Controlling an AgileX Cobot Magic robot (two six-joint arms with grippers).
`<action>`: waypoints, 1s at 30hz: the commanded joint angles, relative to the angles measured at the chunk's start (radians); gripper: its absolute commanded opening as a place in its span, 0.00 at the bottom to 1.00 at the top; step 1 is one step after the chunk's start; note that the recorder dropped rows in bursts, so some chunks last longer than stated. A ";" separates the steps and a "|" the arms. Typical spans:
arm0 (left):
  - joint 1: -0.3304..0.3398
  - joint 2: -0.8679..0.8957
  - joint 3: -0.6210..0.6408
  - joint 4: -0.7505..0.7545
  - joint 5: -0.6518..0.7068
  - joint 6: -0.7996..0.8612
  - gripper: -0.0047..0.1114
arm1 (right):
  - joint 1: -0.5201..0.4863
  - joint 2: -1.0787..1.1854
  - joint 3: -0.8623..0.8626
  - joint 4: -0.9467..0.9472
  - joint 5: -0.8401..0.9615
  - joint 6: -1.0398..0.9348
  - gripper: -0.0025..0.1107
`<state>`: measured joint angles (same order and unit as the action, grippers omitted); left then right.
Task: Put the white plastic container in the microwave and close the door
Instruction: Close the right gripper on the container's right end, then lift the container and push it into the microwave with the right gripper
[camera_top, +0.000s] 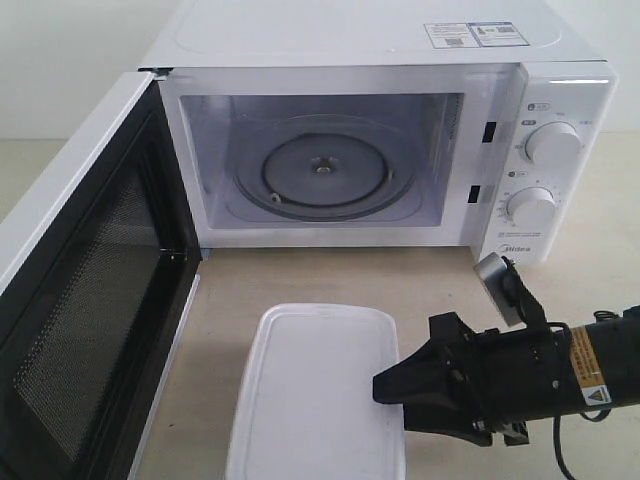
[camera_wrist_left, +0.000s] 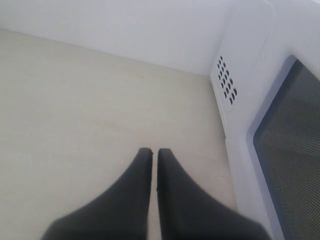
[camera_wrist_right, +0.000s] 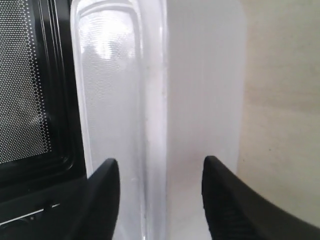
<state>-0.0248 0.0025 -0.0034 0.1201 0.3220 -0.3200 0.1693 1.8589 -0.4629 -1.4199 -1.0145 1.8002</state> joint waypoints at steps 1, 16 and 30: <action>0.002 -0.002 0.003 -0.004 -0.006 0.004 0.08 | 0.003 0.000 -0.006 0.000 0.008 0.025 0.29; 0.002 -0.002 0.003 -0.004 -0.006 0.004 0.08 | 0.003 -0.002 -0.019 0.060 -0.155 -0.112 0.02; 0.002 -0.002 0.003 -0.004 -0.006 0.004 0.08 | 0.003 -0.002 -0.088 0.318 -0.117 -0.078 0.02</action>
<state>-0.0248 0.0025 -0.0034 0.1201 0.3220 -0.3200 0.1693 1.8596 -0.5191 -1.1592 -1.1121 1.7039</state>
